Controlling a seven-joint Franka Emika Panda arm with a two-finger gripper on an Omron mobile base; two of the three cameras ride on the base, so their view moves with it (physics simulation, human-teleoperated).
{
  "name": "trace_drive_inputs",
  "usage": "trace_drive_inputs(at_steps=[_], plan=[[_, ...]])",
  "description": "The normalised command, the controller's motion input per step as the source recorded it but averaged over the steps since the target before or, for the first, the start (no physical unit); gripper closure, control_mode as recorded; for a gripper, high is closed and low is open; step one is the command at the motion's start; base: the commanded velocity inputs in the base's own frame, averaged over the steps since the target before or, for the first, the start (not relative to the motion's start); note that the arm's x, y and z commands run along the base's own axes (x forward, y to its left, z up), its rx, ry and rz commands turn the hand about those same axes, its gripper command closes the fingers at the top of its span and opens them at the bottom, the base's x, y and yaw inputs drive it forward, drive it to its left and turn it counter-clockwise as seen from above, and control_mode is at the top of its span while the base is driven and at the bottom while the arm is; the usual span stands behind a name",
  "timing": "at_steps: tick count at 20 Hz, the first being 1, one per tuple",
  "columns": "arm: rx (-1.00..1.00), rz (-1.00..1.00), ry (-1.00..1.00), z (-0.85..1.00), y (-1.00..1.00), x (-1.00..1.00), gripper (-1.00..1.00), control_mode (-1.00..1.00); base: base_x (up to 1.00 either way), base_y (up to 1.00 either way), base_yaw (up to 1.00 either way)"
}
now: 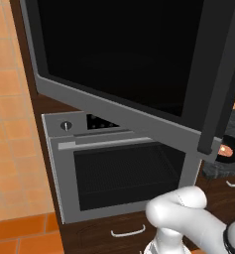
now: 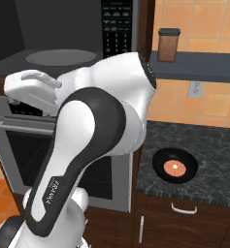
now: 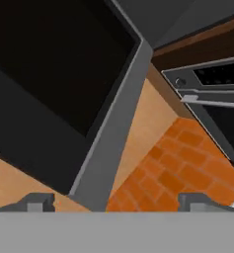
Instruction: Open the microwave, place the bowl with waffle inside the microwave, then close the microwave door and turn it on.
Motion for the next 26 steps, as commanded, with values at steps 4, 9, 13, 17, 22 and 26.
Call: trace_drive_inputs(at_steps=[4,9,13,17,22,26], plan=[[0.55,-0.04,-0.05,-0.32,0.25,0.35,-1.00,-1.00,0.00,0.00,0.00],[0.20,0.03,0.50,0.00,0.23,0.58,-1.00,-1.00,0.00,0.00,0.00],[0.06,0.30,0.69,0.00,0.48,0.48,-1.00,-1.00,0.00,0.00,0.00],[0.00,0.34,0.60,0.00,0.72,0.40,-1.00,-1.00,0.00,0.00,0.00],[0.00,0.35,0.46,0.00,0.90,0.19,-1.00,-1.00,0.00,0.00,0.00],[-0.02,0.29,0.36,0.00,1.00,0.00,-1.00,-1.00,0.00,0.00,0.00]])
